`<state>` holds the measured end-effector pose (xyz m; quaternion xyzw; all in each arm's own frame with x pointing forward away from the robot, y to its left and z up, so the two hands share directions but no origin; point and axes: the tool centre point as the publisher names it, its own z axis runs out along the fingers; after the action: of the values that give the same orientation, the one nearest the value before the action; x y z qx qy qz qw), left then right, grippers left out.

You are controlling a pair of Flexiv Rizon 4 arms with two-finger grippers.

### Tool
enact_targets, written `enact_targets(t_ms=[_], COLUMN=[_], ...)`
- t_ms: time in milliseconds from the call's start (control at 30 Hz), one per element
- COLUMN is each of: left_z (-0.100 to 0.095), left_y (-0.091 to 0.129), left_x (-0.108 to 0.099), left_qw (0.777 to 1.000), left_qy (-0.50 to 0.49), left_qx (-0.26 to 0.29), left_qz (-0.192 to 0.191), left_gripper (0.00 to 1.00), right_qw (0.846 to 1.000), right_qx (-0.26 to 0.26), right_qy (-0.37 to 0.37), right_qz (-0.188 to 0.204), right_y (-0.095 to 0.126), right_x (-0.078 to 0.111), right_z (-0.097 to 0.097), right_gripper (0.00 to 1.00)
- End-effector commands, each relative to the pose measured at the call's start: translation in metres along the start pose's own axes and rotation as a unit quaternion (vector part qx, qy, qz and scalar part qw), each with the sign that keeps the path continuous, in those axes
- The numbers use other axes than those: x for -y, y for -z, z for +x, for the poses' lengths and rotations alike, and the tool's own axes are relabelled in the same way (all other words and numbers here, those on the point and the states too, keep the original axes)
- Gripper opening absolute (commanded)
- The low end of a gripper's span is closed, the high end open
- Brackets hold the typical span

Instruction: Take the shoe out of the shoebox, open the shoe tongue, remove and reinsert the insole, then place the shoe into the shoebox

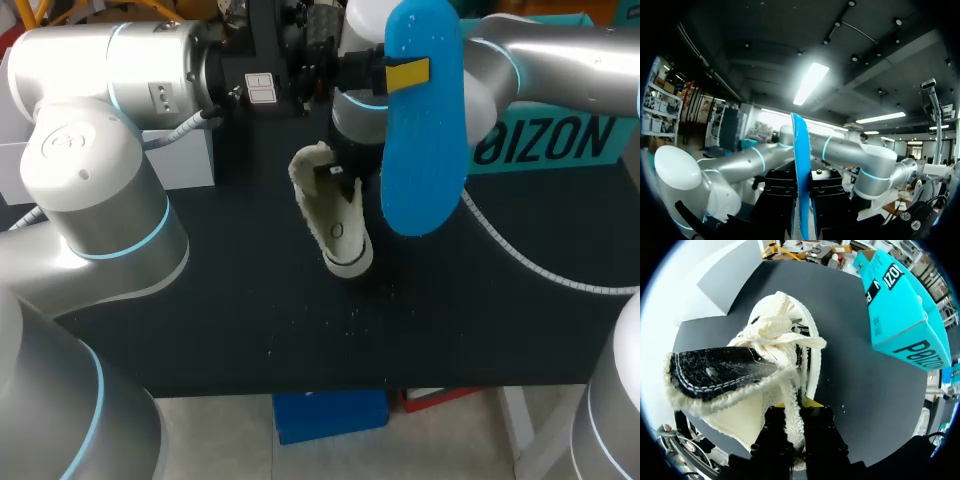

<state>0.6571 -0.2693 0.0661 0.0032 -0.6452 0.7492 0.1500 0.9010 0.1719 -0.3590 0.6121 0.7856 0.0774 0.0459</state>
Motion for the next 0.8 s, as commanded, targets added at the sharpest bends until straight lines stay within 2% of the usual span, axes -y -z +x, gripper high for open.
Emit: enact_targets(t_ms=[33,567,600,667,800], left_z=[0.000,0.000,0.000,0.000,0.000], left_y=[-0.002,-0.002,-0.002,-0.002,-0.002], left_x=[-0.001,-0.001,-0.001,-0.001,-0.001], left_qw=[1.000,1.000,1.000,1.000,1.000], left_qy=[-0.001,-0.001,-0.001,-0.001,-0.001], left_qx=[0.001,0.001,0.001,0.001,0.001], left_qz=[0.001,0.001,0.001,0.001,0.001], left_gripper=[0.00,0.00,0.00,0.00,0.00], right_qw=[0.988,0.985,0.985,0.984,0.984], right_qx=[0.064,0.068,0.069,0.069,0.064], right_qy=[-0.139,-0.150,-0.151,-0.159,-0.164], right_qz=[0.008,0.040,0.040,0.040,0.029], right_y=[0.002,-0.043,-0.043,-0.042,-0.037], right_x=[-0.001,0.010,0.011,0.014,0.017], right_z=[0.006,0.012,0.012,0.009,0.003], right_gripper=[0.00,0.00,0.15,1.00,1.00])
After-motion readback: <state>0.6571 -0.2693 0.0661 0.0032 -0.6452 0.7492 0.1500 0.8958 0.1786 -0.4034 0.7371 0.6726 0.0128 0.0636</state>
